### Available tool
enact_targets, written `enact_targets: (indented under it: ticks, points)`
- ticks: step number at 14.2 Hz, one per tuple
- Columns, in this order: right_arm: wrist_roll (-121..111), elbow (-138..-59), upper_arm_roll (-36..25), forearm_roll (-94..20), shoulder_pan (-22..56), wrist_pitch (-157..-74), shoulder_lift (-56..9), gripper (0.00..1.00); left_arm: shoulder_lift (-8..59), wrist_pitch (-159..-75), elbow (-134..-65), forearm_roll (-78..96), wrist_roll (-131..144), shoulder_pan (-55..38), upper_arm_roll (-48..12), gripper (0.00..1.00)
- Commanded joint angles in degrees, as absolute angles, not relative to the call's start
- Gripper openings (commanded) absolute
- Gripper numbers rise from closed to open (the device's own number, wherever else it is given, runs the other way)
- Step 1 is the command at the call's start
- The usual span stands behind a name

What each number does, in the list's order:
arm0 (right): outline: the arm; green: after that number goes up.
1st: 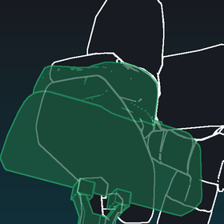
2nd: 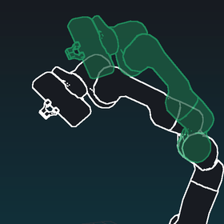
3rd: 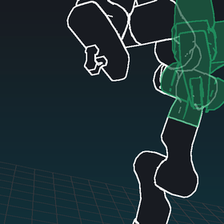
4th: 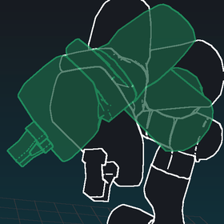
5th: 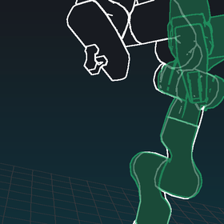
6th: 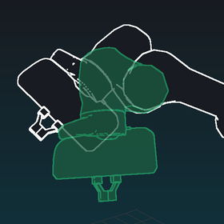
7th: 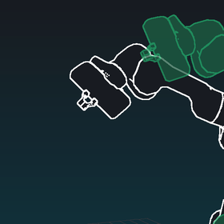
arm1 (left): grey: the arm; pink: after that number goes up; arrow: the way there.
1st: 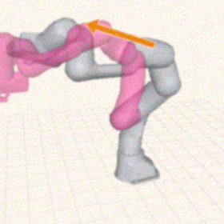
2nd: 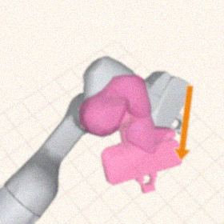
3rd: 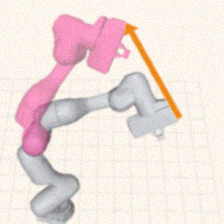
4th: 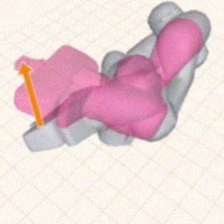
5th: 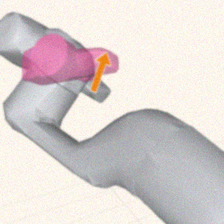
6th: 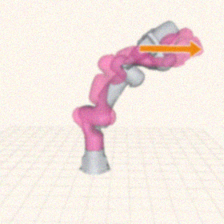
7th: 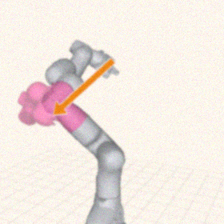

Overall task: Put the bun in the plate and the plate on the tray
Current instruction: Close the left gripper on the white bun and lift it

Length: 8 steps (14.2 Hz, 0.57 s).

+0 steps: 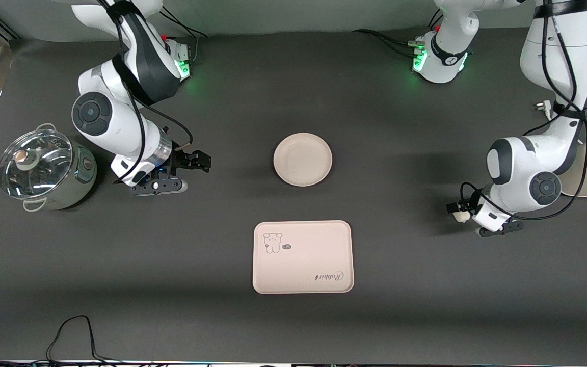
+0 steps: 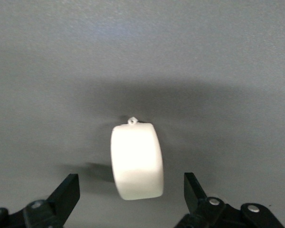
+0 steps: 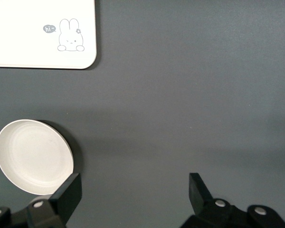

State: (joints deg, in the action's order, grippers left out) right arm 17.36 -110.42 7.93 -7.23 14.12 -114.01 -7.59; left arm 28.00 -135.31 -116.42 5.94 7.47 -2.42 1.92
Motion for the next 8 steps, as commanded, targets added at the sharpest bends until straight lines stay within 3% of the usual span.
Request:
enact_targets:
  ticks: [1, 3, 5, 6, 8]
  points:
    - [18.19, -110.83, 8.35, -7.82, 13.8, -115.05, -7.56, 1.0, 28.83, -136.05, -115.75, 6.06, 9.23, -3.69, 2.37, 0.95]
    - [18.19, -110.92, 8.35, -7.82, 13.89, -115.66, -7.73, 1.0, 28.74, -135.97, -115.84, 6.06, 9.23, -3.78, 2.37, 0.78]
    - [18.19, -110.83, 8.35, -7.82, 13.89, -115.66, -7.73, 1.0, 28.74, -136.05, -115.75, 6.06, 9.23, -3.87, 2.37, 0.46]
    - [18.19, -110.74, 8.35, -7.82, 13.89, -115.66, -7.65, 1.0, 28.74, -135.97, -115.75, 6.06, 9.14, -4.04, 2.37, 0.39]
    - [18.11, -110.65, 8.35, -7.82, 13.89, -115.66, -7.65, 1.0, 28.74, -135.97, -115.75, 6.06, 9.14, -3.96, 2.46, 0.39]
